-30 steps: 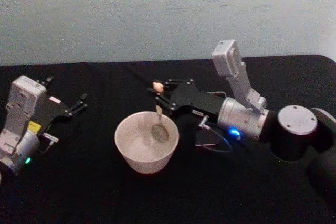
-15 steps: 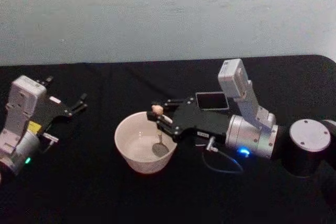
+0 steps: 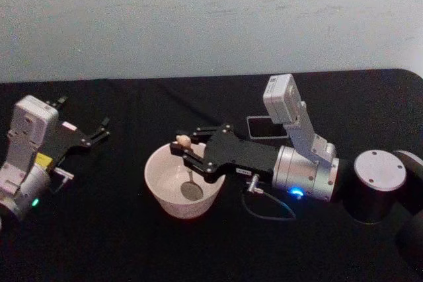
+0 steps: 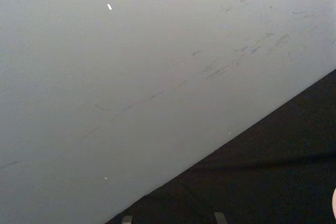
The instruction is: Pick up the stirring spoon with one hand, stir inside the cup, then place it back in its original position.
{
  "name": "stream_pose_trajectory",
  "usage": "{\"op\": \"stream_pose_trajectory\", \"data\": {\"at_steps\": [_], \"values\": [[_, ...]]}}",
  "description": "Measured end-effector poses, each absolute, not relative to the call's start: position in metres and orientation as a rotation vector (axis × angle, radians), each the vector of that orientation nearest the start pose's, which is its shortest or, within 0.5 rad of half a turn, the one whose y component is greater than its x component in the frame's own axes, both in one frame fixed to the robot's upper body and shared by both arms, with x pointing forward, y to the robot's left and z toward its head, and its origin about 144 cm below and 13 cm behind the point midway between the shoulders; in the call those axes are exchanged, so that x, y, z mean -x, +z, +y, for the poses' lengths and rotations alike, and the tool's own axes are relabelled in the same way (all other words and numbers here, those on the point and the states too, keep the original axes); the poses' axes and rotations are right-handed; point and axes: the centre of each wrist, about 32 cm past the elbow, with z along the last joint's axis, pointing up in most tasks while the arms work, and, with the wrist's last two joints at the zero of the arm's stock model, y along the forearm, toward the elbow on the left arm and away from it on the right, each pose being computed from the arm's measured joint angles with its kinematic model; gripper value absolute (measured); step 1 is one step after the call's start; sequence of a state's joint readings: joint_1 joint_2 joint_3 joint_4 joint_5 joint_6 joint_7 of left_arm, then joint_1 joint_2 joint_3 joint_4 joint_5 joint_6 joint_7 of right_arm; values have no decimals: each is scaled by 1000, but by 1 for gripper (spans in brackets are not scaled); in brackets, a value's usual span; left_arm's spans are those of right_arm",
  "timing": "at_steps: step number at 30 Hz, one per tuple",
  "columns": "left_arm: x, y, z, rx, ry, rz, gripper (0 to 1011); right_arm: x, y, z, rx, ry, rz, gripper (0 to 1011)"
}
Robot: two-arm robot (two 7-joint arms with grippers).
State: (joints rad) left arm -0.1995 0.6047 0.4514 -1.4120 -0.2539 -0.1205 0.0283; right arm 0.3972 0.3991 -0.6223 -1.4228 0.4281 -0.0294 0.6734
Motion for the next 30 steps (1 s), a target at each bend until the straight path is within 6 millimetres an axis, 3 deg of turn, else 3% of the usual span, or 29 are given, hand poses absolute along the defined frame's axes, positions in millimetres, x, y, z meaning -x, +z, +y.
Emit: {"op": "stream_pose_trajectory", "data": {"at_steps": [12, 19, 30], "values": [[-489, 1140, 310, -304, 1248, -285, 1001, -535, 1185, -177, 67, -401, -68, 213], [-489, 1140, 310, -304, 1248, -285, 1001, -552, 1181, -171, 76, -456, -62, 213], [-489, 1140, 310, -305, 1248, -285, 1001, -559, 1182, -187, 94, -523, -69, 213]]}}
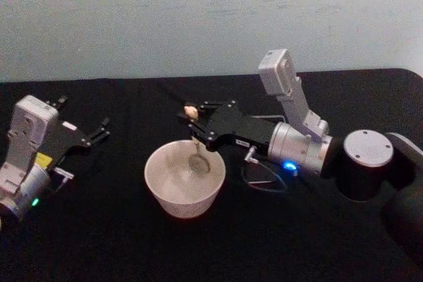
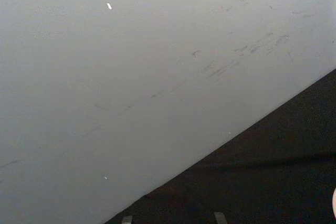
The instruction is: Pick up the stirring spoon with one hand, stir inside the cup, then place it back in its original position.
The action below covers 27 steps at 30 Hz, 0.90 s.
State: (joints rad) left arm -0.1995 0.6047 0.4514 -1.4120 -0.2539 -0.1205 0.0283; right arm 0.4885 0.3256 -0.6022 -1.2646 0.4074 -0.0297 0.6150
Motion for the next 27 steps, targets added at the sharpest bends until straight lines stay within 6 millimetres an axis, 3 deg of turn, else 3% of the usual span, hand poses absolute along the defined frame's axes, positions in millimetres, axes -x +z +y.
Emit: {"op": "stream_pose_trajectory", "data": {"at_steps": [13, 19, 27], "values": [[-489, 1140, 310, -304, 1248, -285, 1001, -530, 1185, -200, 79, -460, -50, 213], [-489, 1140, 310, -304, 1248, -285, 1001, -519, 1184, -192, 67, -402, -36, 213], [-489, 1140, 310, -304, 1248, -285, 1001, -524, 1183, -177, 54, -387, -19, 213]]}}
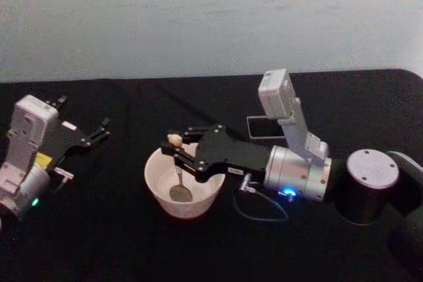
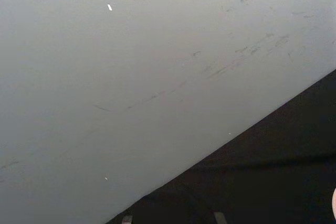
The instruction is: Pick up the stirring spoon with one hand, stir inside the cup, then place it back in its original position.
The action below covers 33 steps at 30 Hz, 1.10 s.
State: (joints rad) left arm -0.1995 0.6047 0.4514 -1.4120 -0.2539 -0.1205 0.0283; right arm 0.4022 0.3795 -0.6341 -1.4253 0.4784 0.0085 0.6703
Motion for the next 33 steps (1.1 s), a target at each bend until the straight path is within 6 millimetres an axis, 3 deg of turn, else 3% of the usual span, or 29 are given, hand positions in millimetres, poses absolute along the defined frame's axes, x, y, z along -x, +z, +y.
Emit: {"op": "stream_pose_trajectory", "data": {"at_steps": [17, 24, 33], "values": [[-489, 1140, 310, -304, 1248, -285, 1001, -558, 1180, -163, 88, -457, -32, 213], [-489, 1140, 310, -305, 1248, -285, 1002, -562, 1181, -174, 94, -500, -29, 213], [-489, 1140, 310, -304, 1248, -285, 1001, -550, 1183, -195, 99, -507, -19, 213]]}}
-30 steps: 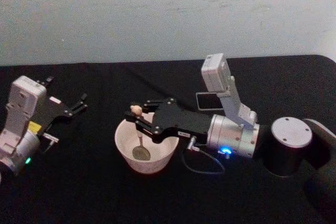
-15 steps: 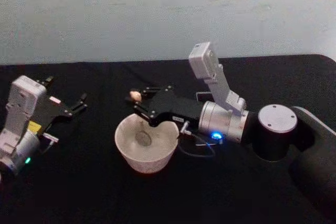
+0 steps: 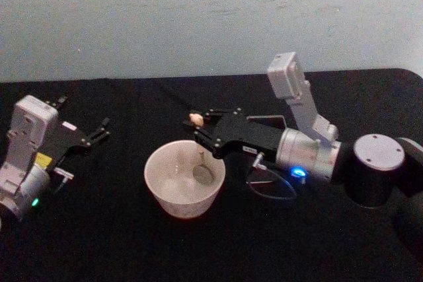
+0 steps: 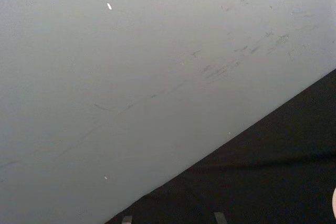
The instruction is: Pick up the stirring spoon with one hand, stir inside the cup, then place it back in its original position.
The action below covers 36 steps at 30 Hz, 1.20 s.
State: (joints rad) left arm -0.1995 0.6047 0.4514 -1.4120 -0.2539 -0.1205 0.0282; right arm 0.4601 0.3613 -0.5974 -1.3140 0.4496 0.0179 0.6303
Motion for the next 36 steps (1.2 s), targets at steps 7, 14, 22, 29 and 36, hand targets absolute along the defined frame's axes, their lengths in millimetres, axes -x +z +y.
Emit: {"op": "stream_pose_trajectory", "data": {"at_steps": [7, 14, 22, 29, 36], "values": [[-489, 1140, 310, -305, 1248, -285, 1001, -535, 1186, -205, 73, -473, 6, 213], [-489, 1140, 310, -304, 1248, -285, 1001, -521, 1186, -202, 64, -419, 28, 213], [-489, 1140, 310, -305, 1248, -285, 1001, -519, 1181, -188, 69, -381, 40, 213], [-489, 1140, 310, -304, 1248, -285, 1001, -527, 1181, -176, 63, -382, 43, 213], [-489, 1140, 310, -304, 1248, -285, 1001, -541, 1180, -167, 66, -413, 46, 213]]}}
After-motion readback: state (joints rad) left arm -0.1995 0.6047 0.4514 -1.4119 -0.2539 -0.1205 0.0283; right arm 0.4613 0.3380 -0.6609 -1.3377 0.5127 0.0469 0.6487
